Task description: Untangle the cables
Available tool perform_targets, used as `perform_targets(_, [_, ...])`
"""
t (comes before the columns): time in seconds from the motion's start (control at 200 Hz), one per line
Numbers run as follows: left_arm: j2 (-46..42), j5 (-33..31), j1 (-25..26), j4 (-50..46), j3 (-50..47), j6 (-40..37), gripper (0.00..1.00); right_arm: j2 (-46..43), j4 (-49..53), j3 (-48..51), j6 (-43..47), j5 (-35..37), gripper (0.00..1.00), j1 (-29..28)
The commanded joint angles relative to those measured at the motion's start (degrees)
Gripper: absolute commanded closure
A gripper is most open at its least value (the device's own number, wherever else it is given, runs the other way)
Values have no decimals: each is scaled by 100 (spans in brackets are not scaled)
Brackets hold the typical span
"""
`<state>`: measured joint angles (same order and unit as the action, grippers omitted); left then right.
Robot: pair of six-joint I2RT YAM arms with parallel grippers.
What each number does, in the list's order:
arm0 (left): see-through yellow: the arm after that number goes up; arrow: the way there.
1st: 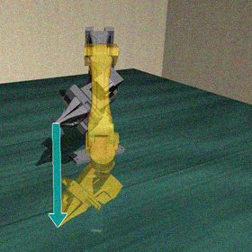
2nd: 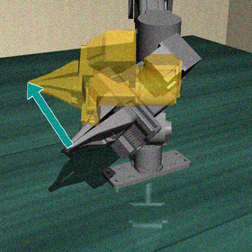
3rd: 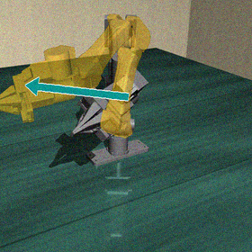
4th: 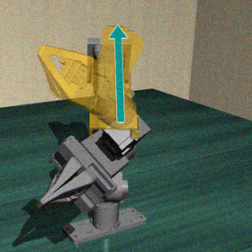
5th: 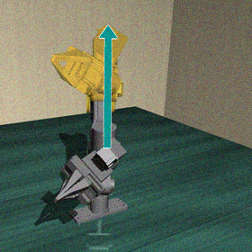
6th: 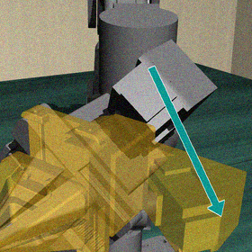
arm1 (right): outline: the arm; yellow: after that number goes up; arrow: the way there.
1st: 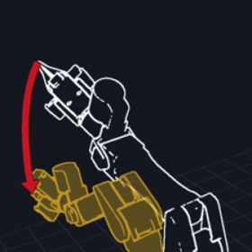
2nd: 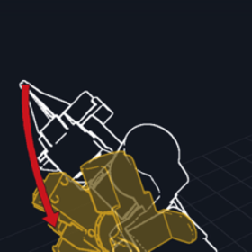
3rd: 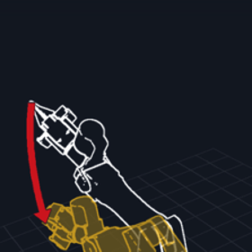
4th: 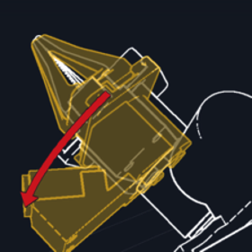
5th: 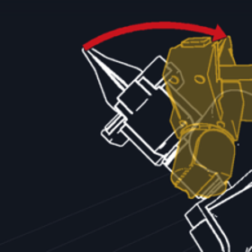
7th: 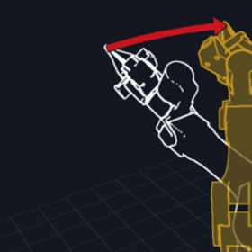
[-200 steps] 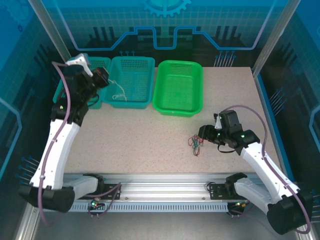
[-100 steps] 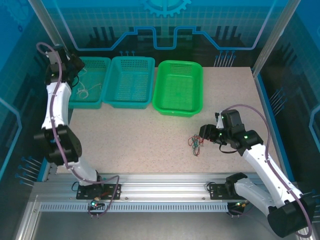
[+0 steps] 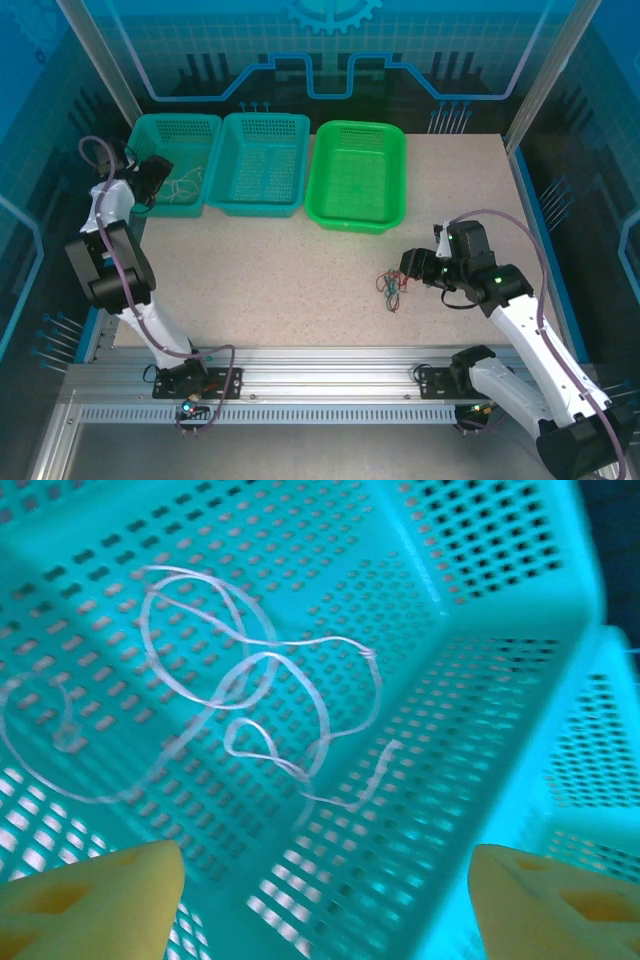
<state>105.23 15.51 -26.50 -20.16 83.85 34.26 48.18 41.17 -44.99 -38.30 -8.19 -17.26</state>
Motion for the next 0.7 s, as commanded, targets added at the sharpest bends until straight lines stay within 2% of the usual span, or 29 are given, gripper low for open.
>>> perform_targets(0.0, [-982, 779, 39, 611, -188, 431, 23, 14, 20, 61, -89, -144, 43, -30])
perform_targets(0.18, [-2059, 1165, 283, 669, -553, 675, 24, 120, -3, 12, -28, -108, 41, 18])
perform_targets(0.33, [-3228, 1288, 891, 738, -1150, 840, 26, 297, -103, 58, 16, -199, 40, 186])
perform_targets(0.445, [-4142, 1066, 1751, 674, -1696, 785, 27, 508, -252, 151, 58, -363, 39, 363])
perform_targets(0.54, [-4762, 792, 2662, 718, -2217, 834, 28, 723, -412, 279, 77, -497, 39, 534])
perform_targets(0.695, [-5191, 538, 4114, 820, -2917, 936, 28, 1223, -764, 483, 102, -647, 39, 737])
